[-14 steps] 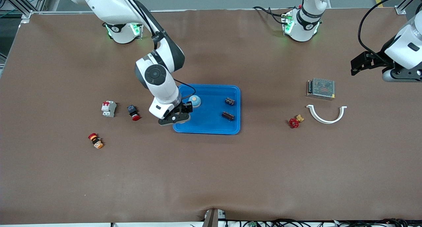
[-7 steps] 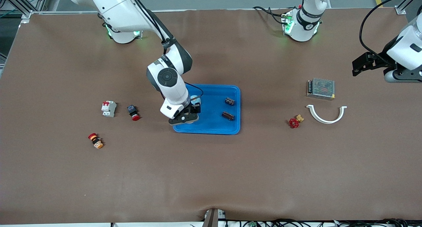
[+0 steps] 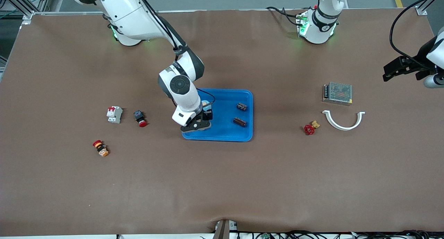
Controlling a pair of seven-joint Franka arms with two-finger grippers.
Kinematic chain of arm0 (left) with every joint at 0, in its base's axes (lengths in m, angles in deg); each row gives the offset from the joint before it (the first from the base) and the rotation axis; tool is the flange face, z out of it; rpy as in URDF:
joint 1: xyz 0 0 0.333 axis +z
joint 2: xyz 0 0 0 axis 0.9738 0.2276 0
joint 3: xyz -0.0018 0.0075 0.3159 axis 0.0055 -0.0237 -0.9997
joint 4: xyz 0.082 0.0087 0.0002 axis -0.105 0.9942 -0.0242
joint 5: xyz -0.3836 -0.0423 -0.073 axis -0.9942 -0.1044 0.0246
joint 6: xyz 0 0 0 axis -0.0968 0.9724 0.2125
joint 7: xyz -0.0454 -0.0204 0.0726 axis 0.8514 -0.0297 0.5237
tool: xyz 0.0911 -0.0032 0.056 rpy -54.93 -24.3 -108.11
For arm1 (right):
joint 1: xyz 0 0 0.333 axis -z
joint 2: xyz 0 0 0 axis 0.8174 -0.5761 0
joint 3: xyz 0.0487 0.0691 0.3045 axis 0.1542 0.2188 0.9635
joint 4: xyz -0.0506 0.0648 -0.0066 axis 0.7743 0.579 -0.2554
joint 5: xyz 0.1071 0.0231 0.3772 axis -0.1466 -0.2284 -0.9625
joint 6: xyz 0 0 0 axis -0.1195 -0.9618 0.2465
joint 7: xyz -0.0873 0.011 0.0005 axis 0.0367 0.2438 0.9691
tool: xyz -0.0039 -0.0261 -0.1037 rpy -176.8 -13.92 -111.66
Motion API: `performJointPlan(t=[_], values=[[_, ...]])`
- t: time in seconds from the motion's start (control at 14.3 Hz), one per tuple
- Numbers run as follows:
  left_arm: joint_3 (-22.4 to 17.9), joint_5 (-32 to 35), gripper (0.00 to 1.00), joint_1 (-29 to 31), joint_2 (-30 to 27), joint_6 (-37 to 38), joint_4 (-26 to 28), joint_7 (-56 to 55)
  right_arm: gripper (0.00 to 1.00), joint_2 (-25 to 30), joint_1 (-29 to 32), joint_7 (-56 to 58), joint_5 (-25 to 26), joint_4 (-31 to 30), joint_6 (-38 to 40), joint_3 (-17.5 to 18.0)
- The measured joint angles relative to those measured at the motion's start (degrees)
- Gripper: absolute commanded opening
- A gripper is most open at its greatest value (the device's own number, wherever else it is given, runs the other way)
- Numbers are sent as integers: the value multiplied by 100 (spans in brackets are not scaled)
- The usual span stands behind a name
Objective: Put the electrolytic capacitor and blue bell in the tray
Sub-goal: 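Carry the second blue bell into the tray with the right gripper and release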
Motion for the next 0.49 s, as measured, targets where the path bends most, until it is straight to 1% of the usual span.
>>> performJointPlan(t=[0.07,0.14,0.21,0.49], values=[[0,0,100,1,3,0,3,0,56,-22,-1,0,0,0,-29,-3],[0,0,100,13,7,0,7,0,68,-42,-1,0,0,0,-54,-5],[-1,0,100,39,12,0,12,0,100,-56,-2,0,0,0,-67,-6],[0,0,100,91,18,2,22,0,100,-65,-3,-3,0,11,-71,-12]])
